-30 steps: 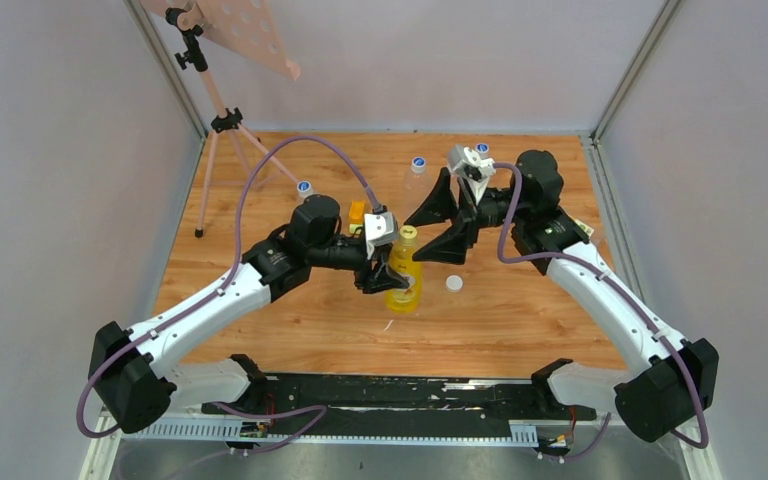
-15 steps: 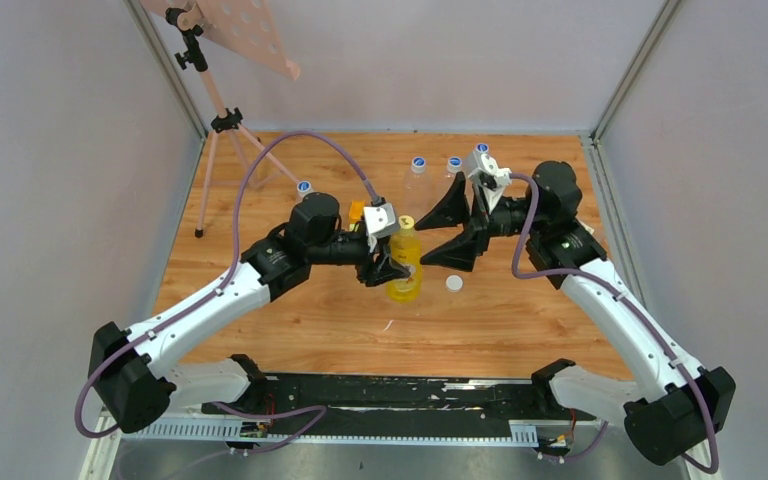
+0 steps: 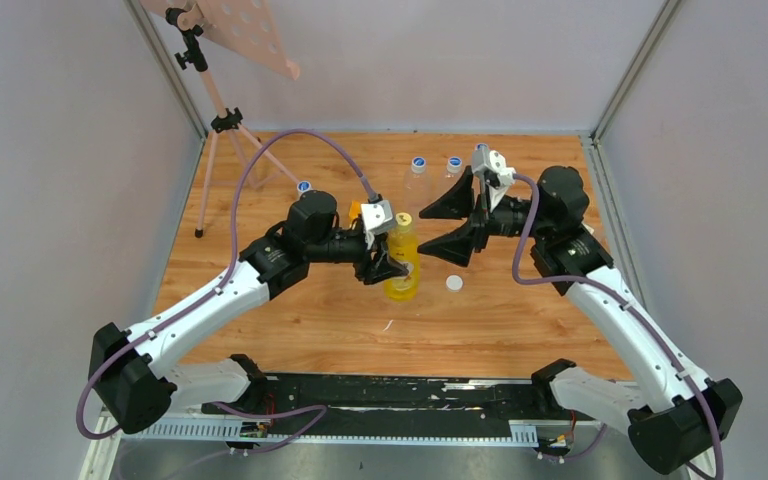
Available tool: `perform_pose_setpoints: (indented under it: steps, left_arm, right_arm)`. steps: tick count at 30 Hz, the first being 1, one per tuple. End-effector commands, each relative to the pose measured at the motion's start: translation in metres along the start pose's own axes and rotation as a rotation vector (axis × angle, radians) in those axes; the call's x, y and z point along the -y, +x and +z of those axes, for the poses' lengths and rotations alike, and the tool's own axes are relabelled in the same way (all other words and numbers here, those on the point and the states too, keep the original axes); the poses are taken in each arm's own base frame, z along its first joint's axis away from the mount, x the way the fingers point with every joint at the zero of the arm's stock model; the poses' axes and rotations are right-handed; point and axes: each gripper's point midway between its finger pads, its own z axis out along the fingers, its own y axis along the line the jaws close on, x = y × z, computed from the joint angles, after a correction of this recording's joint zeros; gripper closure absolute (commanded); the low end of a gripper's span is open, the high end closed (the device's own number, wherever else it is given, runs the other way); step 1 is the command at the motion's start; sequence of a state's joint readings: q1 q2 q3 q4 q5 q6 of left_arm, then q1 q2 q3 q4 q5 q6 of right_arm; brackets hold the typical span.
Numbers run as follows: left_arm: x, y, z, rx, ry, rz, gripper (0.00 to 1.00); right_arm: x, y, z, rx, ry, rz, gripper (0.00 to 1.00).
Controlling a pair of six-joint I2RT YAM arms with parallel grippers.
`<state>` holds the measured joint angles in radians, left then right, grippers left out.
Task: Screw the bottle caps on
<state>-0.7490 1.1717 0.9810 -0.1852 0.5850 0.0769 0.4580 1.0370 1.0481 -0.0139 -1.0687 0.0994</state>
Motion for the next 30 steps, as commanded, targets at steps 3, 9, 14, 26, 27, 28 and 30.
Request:
perform_pose_setpoints:
  steps: [3,9,14,26,27,28,30]
  left_arm:
    - [0.021,-0.027,-0.004,0.07,0.128,0.079,1.0]
    - [0.026,-0.027,-0.005,0.066,0.163,0.09,1.0]
    - [0.027,-0.03,-0.004,0.066,0.176,0.095,1.0]
    - [0.027,-0.033,-0.006,0.06,0.172,0.104,1.0]
    - [0.025,-0.034,-0.007,0.06,0.162,0.104,1.0]
    - [0.024,-0.035,-0.007,0.059,0.154,0.105,1.0]
    - [0.019,-0.036,-0.008,0.053,0.112,0.102,1.0]
  right_arm:
    - [0.018,-0.029,0.014,0.049,-0.007,-0.089,0.31]
    - [0.015,-0.031,0.021,0.044,-0.1,-0.061,0.36]
    - [0.012,-0.027,0.024,0.031,-0.149,-0.034,0.39]
    - [0.012,-0.019,0.035,-0.002,-0.198,0.031,0.7]
    - [0.013,-0.018,0.036,-0.007,-0.196,0.038,0.76]
    - [0.014,-0.017,0.036,-0.012,-0.186,0.047,0.8]
    - [0.018,-0.015,0.037,-0.019,-0.154,0.063,0.85]
